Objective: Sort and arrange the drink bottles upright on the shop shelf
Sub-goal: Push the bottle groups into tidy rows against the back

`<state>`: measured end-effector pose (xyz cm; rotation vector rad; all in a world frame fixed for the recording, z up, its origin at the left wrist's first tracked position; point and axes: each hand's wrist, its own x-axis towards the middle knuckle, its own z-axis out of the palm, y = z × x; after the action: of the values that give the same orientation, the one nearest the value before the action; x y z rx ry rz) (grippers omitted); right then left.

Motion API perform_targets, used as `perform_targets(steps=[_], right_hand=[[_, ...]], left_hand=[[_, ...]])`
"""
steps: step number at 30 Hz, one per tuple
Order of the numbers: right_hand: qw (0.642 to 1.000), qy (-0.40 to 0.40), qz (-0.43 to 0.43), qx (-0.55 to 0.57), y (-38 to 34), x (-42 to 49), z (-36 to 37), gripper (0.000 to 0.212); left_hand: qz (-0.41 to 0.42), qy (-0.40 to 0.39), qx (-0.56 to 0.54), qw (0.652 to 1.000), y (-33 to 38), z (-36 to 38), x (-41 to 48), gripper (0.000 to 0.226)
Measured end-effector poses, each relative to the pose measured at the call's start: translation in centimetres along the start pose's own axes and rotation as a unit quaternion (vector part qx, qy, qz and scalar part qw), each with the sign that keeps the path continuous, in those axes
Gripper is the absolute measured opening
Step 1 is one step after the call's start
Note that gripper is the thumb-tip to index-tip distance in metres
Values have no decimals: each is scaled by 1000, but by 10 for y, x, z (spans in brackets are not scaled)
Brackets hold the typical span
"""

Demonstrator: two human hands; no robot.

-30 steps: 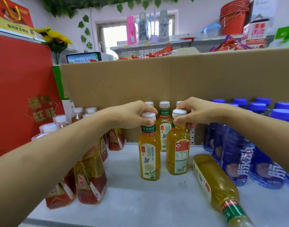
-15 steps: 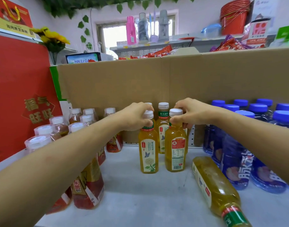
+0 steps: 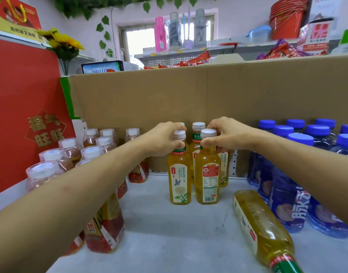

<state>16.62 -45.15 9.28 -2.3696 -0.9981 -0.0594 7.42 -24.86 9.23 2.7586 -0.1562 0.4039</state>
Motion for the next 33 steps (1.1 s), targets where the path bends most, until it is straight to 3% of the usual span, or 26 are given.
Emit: perform_targets(steps=[6,12,18,20,26,33], right_hand=[[999,-30,6,19,-2,-3,1,26],[993,-96,16,64,-15,-13,-6,41],[995,43,-41,-77,-24,-8,9,23],[995,18,-55,-81,-26,-8,4,15],[991,-103,-85,6,-25,-17,-18,21],[991,-106,-86,10,-21,-13,-18,22]], left_hand=[[-3,-6,-1,1000,2,3,1,53],[-6,4,-20,1000,5,8,1,53],[-12,7,-52,999,3,7,-4,50],[-11,-3,-50,999,4,2,-6,49],[2,-79,-26,997,3,-14,-9,46],[6,-72,-38,997,6,-13,-10,45]])
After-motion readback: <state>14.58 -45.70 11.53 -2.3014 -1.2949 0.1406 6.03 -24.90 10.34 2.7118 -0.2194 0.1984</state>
